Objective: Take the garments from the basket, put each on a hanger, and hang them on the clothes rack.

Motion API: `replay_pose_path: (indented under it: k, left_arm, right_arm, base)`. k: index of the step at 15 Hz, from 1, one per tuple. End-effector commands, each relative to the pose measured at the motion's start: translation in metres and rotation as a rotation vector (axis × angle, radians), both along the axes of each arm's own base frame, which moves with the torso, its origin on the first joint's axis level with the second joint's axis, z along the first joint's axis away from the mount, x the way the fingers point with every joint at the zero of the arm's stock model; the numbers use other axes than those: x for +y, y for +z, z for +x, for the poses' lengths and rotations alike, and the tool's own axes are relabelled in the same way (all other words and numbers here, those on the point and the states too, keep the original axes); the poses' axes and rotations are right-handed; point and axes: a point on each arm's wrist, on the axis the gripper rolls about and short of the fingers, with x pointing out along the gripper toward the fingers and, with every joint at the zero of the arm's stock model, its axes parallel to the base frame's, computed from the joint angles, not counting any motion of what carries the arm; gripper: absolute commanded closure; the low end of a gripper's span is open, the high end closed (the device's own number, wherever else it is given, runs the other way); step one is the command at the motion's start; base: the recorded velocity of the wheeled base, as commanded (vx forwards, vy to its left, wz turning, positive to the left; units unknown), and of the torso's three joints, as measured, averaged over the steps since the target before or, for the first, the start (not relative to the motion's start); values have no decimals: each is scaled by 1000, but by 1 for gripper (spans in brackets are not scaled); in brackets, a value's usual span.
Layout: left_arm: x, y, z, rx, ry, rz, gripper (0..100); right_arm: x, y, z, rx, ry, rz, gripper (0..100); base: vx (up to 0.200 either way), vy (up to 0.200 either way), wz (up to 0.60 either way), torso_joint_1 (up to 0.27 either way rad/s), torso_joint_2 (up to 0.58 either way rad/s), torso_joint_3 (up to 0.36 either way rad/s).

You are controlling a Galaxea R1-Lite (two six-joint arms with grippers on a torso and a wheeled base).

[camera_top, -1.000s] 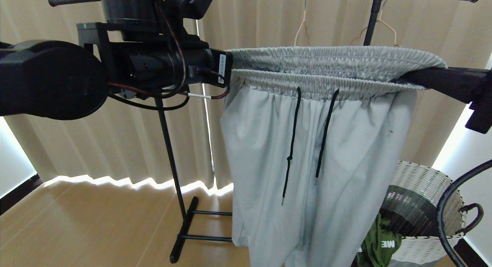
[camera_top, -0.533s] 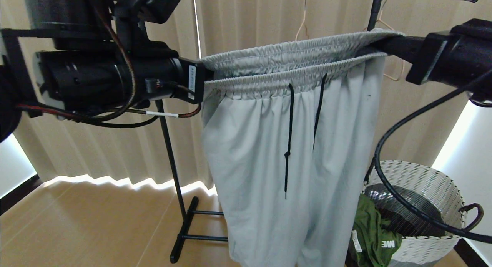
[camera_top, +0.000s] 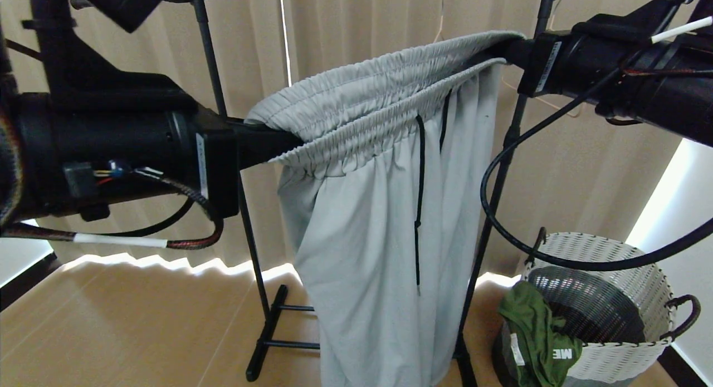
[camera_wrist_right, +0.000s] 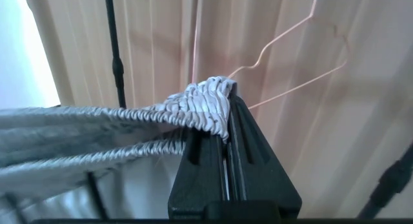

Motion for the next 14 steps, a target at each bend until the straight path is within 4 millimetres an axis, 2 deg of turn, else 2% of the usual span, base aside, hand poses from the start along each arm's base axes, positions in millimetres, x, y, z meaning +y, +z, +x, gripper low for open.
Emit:
replay_pose_path:
  k: [1,3,7,8,10,13,14]
  left_arm:
    - [5,6,-17,-23,-36,-21,100]
    - [2,1,-19,-13,-50,-8,100]
    - [-1,4,-14,-28,-39,-11,100]
    - [-1,6,-7,-47,-7,4,100]
    - [3,2,23,-104,137,80,100]
    - [-12,2,57,-163,224,-3,100]
    - [-14,5,61,-169,234,-9,100]
  right_arm:
    - [5,-8,11,22,-1,-10,100]
    - [6,-9,12,25,-2,-12,100]
    - [1,-2,4,8,-10,-4,100]
    - [0,0,0,2,-12,-3,100]
    - [-6,3,-12,2,-13,-1,100]
    - [-18,-6,-36,26,-16,-14,100]
    - [-22,-7,-44,37,-17,-21,100]
  base:
    - [0,0,0,0,0,0]
    - [0,0,0,0,0,0]
    - [0,0,0,0,0,0]
    - [0,0,0,0,0,0]
    - [0,0,0,0,0,0]
    - [0,0,0,0,0,0]
    - [0,0,0,0,0,0]
